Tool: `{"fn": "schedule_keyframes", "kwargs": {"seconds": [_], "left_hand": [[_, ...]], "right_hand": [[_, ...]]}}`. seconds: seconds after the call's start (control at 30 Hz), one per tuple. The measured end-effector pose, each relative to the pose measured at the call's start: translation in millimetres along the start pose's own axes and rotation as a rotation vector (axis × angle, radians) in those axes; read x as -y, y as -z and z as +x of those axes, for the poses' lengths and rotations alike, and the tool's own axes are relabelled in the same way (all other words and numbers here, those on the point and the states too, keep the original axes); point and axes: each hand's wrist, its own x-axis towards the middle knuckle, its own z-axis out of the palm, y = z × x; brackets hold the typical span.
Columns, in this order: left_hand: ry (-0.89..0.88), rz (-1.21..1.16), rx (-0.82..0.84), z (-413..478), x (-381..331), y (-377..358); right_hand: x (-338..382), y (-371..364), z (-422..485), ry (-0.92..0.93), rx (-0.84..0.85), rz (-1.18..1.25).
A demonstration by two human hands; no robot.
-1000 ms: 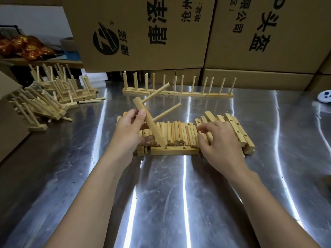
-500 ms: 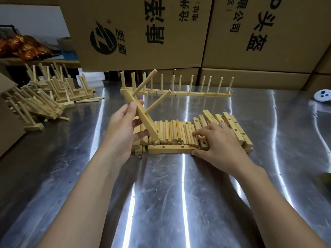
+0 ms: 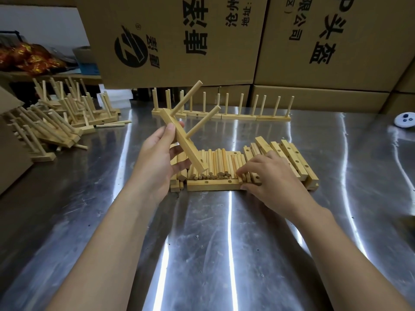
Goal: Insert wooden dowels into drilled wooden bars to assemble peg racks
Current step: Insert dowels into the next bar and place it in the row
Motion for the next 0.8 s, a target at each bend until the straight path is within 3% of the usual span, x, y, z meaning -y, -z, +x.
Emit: {"fn": "schedule_keyframes", "kwargs": {"seconds": [0.13, 0.23, 0.3, 0.37, 0.43, 0.5, 0.67, 0.8], "left_hand": [[0.0, -0.016, 0.017, 0.1, -0.7, -1.5], [0.009, -0.031, 0.03, -0.4, -0.3, -4.9], [0.015, -0.046, 0.036, -0.9, 0.2, -8.0], [0.025, -0.067, 0.049, -1.9, 0.3, -10.2], [0.04, -0.083, 0.048, -3.5, 1.3, -13.2], [0.062, -0.095, 0.03, -5.6, 4.7, -17.6], [0.136, -0.238, 0.037, -7.4, 17.8, -27.3], [0.219, -0.437, 0.104, -8.3, 21.5, -30.4]], "right_hand": [[0.5, 1.7, -1.5, 0.025, -0.049, 0.024], [5.3, 1.6, -2.6, -0.002, -0.239, 0.124], [9.0, 2.2, -2.3, -0.094, -0.43, 0.355], [10.5, 6.6, 0.2, -0.207, -0.505, 0.714], [10.3, 12.3, 2.4, -0.279, -0.458, 1.052], [8.6, 14.4, 3.1, -0.303, -0.396, 1.204], [8.4, 10.7, 4.9, -0.243, -0.339, 1.351], [9.2, 10.3, 4.8, -0.156, -0.276, 1.335]]}}
